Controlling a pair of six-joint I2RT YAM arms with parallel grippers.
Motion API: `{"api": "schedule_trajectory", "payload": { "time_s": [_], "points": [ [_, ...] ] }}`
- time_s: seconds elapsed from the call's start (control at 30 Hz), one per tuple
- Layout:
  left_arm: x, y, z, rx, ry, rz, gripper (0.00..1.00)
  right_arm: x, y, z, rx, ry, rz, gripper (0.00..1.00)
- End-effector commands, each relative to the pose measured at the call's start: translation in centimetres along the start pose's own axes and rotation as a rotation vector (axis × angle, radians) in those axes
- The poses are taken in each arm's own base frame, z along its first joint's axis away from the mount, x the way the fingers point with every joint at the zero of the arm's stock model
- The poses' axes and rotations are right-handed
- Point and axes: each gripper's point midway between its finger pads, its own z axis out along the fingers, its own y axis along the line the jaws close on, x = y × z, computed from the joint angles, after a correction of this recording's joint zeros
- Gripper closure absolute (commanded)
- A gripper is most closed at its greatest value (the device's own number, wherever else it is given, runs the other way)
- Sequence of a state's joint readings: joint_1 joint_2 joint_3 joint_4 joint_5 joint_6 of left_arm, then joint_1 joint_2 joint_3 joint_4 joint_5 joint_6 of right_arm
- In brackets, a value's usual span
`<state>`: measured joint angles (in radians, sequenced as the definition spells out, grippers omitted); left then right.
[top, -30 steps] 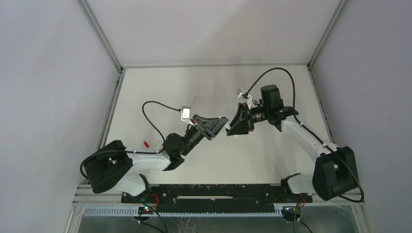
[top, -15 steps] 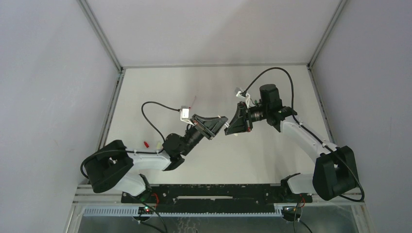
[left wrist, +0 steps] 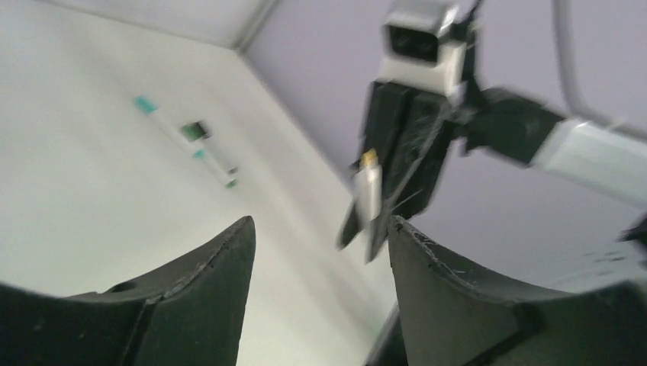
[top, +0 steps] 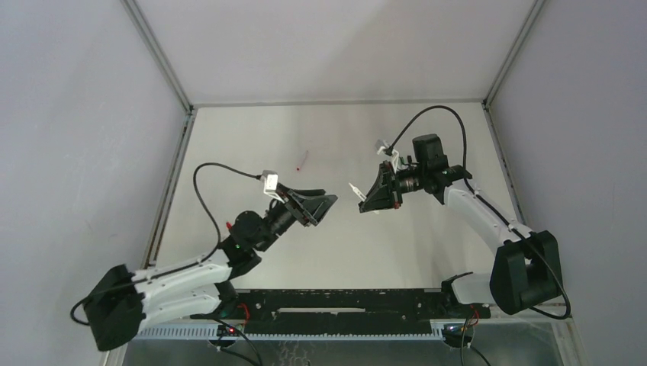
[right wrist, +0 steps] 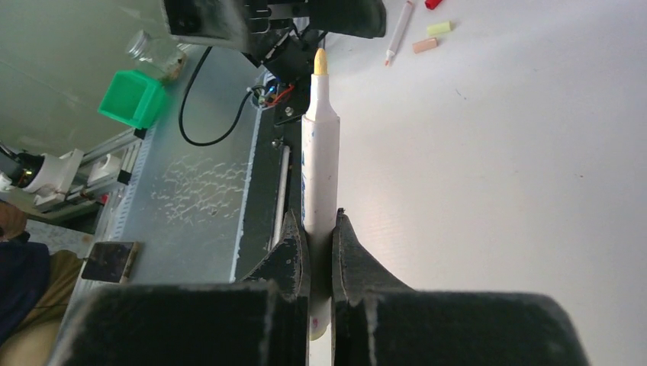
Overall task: Insert the pens into the pen caps
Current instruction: Move the pen cap to the center of the board.
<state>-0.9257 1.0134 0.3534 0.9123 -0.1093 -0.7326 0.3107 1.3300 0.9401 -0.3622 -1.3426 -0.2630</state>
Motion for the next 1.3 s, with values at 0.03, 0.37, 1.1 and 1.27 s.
{"api": "schedule_trajectory", "payload": {
  "time_s": [0.03,0.37,1.1,1.27],
  "points": [
    [3.6,8.8,-5.4,-0.372,0.315,0.242,0.3,-1.2,-0.4,-0.9,0.039,-0.005,-0.093,1.0],
    [-0.1,20.3,-15.0,-0.947,0.32,0.281,0.41,-0.9,-0.9,-1.2,0.06,0.006,-0.097,1.0],
    [-2.4,26.8,-21.4,-1.346,0.233,0.153,0.57,-1.0,-0.7,-1.4,0.05,-0.002,-0.099,1.0],
    [-1.8,27.5,-21.8,-1.396,0.27,0.109,0.58,-1.1,-0.6,-1.5,0.046,-0.006,-0.099,1.0]
  ]
}}
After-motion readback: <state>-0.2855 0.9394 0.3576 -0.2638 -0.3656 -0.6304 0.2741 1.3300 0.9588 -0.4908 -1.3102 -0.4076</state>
